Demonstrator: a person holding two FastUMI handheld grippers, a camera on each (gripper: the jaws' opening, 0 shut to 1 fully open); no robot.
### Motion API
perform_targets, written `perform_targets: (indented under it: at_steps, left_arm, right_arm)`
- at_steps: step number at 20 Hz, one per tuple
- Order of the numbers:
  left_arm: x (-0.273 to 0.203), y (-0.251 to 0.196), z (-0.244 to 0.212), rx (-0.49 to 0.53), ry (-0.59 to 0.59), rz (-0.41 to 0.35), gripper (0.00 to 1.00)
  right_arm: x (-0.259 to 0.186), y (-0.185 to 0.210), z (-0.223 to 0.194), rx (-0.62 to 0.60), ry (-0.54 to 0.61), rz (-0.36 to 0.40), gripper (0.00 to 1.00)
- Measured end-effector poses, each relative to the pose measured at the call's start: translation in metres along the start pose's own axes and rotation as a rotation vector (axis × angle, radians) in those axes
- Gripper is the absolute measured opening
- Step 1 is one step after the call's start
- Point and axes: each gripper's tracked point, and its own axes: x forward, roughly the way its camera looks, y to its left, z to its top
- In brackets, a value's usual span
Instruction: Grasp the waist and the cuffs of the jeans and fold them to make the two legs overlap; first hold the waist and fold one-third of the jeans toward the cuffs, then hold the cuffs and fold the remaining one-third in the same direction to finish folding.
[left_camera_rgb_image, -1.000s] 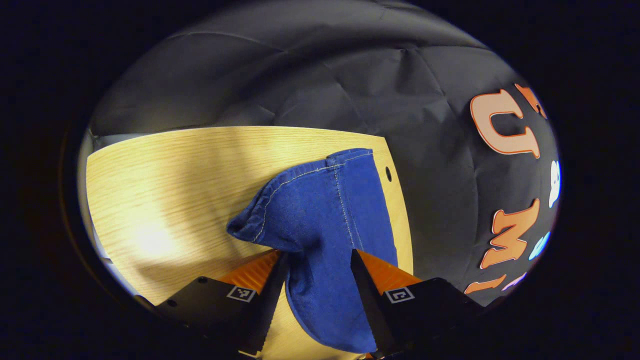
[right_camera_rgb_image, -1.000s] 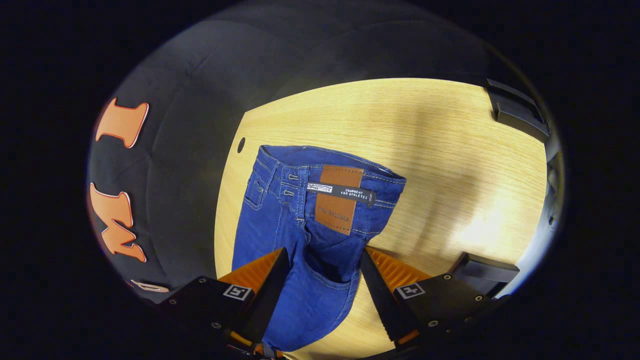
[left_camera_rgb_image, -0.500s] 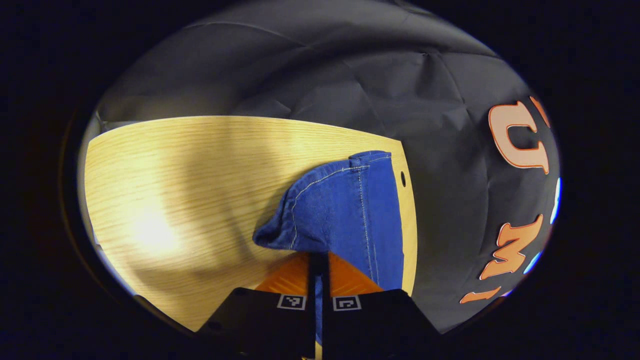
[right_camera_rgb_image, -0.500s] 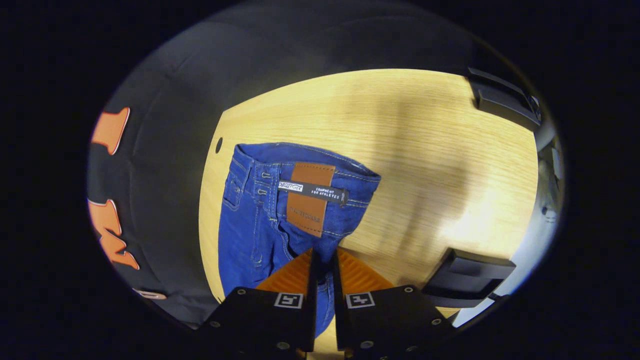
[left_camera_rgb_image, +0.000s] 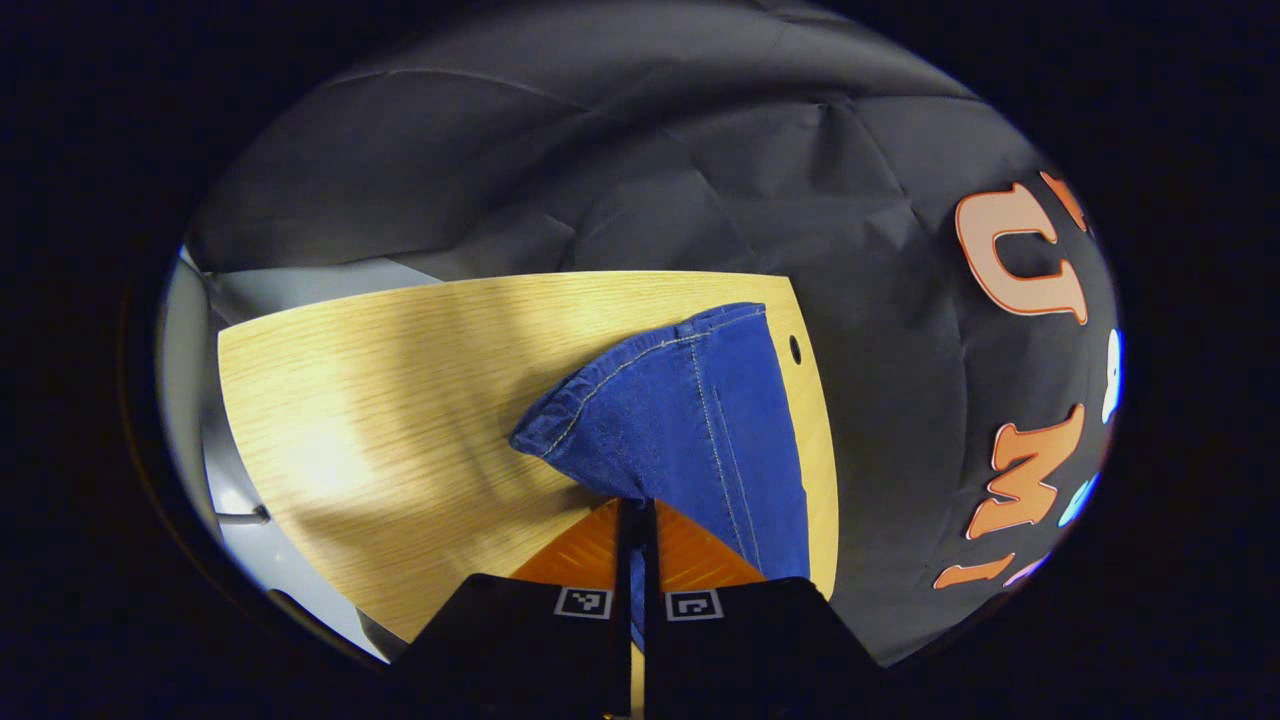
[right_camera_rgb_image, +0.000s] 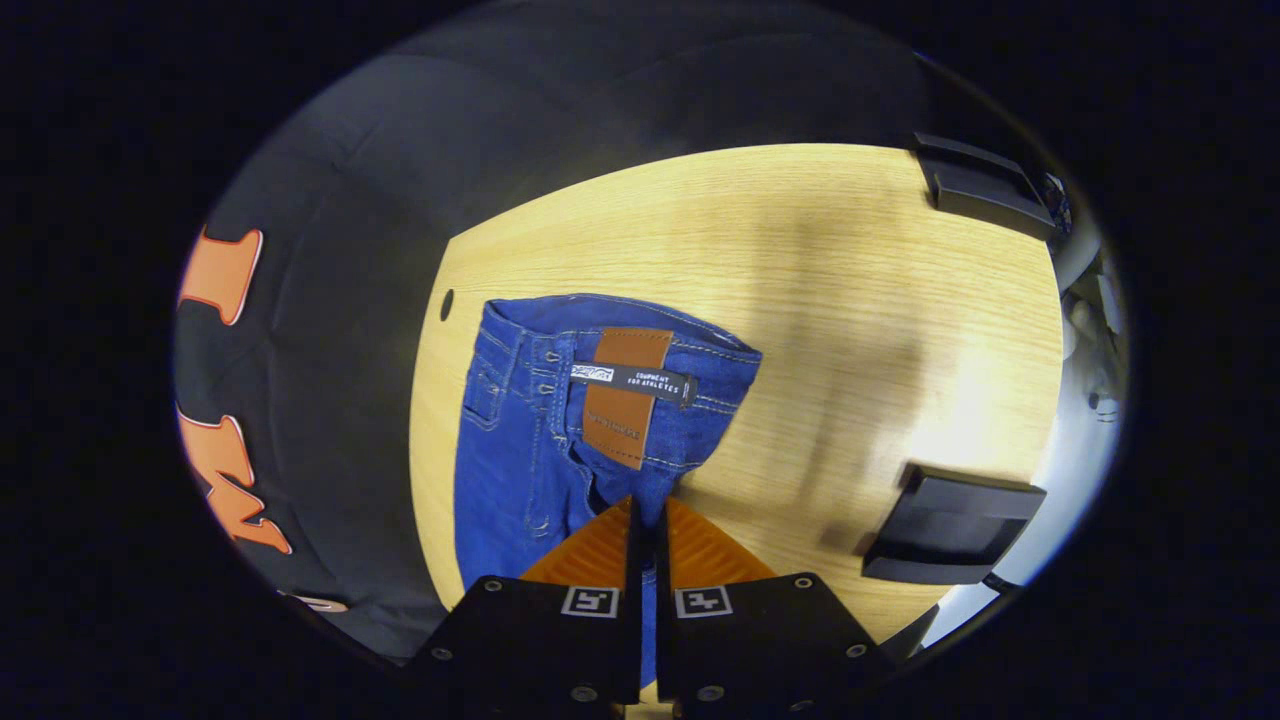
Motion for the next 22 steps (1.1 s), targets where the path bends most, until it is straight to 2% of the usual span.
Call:
perform_targets:
  at_steps: [2, 5, 8, 9, 13, 19, 22]
  left_arm:
    - [-0.002, -0.008, 0.002, 0.022, 0.01, -0.014, 0.05]
    - [-0.002, -0.016, 0.006, 0.046, 0.02, -0.015, 0.05]
    - [-0.007, -0.031, 0.011, 0.046, 0.048, -0.04, 0.05]
    - [-0.008, -0.037, 0.013, 0.063, 0.053, -0.043, 0.05]
    - [0.001, -0.064, 0.02, 0.133, 0.099, -0.04, 0.05]
    - [0.018, -0.113, 0.043, 0.118, 0.049, -0.045, 0.05]
    - [0.034, -0.132, 0.05, 0.138, 0.035, -0.013, 0.05]
  right_arm:
    - [-0.007, 0.001, -0.001, 0.0, -0.017, 0.005, 0.07]
    - [-0.012, -0.007, -0.001, 0.001, -0.034, -0.026, 0.06]
    - [-0.017, 0.007, 0.004, 0.06, -0.068, 0.006, 0.06]
    - [-0.016, 0.005, 0.007, 0.066, -0.079, -0.021, 0.06]
    - [-0.035, 0.04, 0.013, 0.136, -0.095, 0.024, 0.07]
    - [-0.008, 0.092, 0.026, 0.116, -0.027, 0.018, 0.07]
    - [0.011, 0.115, 0.036, 0.097, 0.015, 0.005, 0.06]
